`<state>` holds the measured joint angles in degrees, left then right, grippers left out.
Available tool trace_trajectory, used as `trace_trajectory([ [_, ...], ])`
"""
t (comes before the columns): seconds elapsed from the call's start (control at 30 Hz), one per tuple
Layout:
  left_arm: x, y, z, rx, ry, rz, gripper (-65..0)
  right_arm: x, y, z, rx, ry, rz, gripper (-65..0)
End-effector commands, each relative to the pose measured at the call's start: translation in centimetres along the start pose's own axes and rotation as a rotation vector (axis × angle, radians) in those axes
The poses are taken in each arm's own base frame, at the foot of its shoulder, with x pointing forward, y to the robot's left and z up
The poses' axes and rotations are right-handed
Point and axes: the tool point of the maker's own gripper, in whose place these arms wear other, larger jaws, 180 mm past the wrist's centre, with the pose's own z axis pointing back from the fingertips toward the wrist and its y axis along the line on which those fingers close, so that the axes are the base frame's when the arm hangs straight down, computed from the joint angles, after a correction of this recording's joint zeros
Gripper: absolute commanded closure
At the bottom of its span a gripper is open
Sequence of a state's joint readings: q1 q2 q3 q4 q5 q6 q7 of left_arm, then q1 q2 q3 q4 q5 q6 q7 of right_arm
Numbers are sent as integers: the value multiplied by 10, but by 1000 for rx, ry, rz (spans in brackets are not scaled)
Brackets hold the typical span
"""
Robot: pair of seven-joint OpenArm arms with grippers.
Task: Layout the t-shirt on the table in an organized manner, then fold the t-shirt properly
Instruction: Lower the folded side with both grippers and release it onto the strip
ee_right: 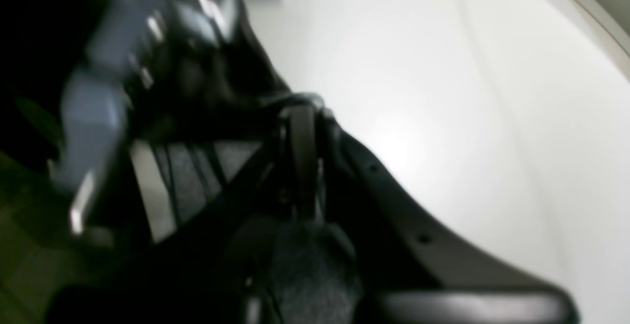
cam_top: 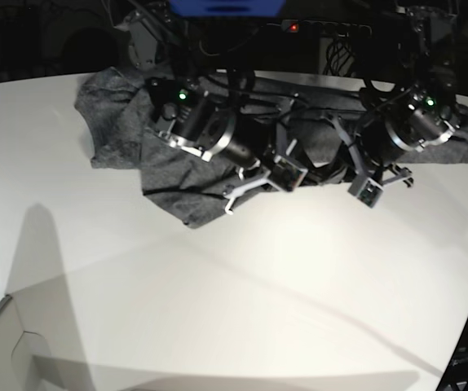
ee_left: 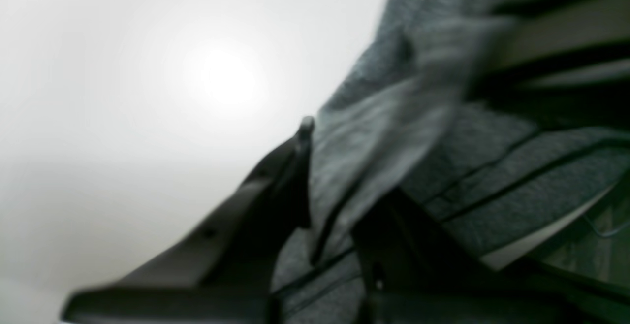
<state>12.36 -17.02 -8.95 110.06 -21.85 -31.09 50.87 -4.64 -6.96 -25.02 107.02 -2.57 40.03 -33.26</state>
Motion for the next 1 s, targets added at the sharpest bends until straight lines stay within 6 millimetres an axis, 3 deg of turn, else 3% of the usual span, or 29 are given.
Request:
trace_trajectory([
  [0.0,9,1,5,5,-37,-7,-1,22,-1,1,-3,-78,0,-88],
  [0.2,11,11,12,13,-56,-5,-1,17,-8,4,-24,-69,-14,-252],
  [0.37,5,29,27,46,-63,-9,-1,5,-29,13,-86,-54,-49,-331],
  [0.57,14,65,59,172,-101,-35,-1,-16,-64,30,-191,-13,-88,-339],
  [0.73,19,83,76,246,-123,-31,-1,-35,-80,44,-237,32,-91,-339],
  [0.97,12,91,104,245,-192,77,-1,-92,-103,61,-300,149,-183,-339],
])
